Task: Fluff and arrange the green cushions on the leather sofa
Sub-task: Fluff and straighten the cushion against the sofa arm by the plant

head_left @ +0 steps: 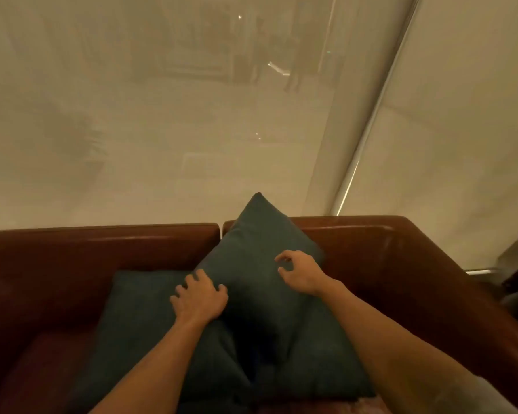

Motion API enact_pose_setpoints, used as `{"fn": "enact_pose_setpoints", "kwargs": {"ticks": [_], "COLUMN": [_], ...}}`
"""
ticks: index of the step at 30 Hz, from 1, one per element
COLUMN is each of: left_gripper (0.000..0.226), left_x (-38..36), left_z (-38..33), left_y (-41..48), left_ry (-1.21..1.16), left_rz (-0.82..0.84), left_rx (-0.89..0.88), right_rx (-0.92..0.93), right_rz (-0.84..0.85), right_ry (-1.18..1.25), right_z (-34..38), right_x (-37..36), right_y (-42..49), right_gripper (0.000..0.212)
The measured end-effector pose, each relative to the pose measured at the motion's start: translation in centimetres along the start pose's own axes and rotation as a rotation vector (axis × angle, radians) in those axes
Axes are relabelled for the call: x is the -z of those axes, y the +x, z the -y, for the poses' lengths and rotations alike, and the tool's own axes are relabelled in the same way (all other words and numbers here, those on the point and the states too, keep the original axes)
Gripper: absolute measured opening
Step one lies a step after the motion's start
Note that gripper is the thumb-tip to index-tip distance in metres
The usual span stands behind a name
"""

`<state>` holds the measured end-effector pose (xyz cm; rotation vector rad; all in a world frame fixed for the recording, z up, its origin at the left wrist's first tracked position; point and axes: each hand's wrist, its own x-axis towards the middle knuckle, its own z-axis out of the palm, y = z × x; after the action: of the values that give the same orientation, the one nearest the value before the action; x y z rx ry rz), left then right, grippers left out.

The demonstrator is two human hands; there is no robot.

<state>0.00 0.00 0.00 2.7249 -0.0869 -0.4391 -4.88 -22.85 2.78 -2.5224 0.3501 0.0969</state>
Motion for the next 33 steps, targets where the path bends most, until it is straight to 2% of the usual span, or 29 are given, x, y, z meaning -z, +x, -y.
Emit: {"fn": "enact_pose_setpoints", "kwargs": {"ticks": [3,11,19,24,30,33], "left_gripper": [0.074,0.088,0.098,0.121,0.109,0.133], "left_x": [-1.2,-4.6,-8.0,-11.4,-13.1,-14.2], "left_z": [0.2,0.6,-1.4,-2.3,-4.2,-5.0], "left_y": [1.0,3.0,5.3,7.2,8.5,9.1], "left_ry": [-0.032,-0.346,-0.782,-1.007,-1.171,-1.193], "left_rz": [0.077,0.174,0.146,0.105,0.029,-0.057], "left_rx": [0.064,0.254,0.473,0.584,0.722,0.749], "right_rx": [-0.035,-0.072,-0.084,-0.098,-0.124,-0.123], "right_rz": [0.061,0.112,0.161,0.152,0.123,0.108], "right_ry": [-0.014,-0.048,-0.025,0.010,0.096,0.154], "right_z": [-0.1,-1.5,-5.0,-8.3,-11.9,-13.5], "right_x": [-1.1,-2.2,-1.5,-0.2,1.5,1.9], "right_y": [0.9,4.6,9.8,13.7,19.0,21.9], "right_gripper": [0.031,0.042,0.044,0.045,0.049,0.053]}}
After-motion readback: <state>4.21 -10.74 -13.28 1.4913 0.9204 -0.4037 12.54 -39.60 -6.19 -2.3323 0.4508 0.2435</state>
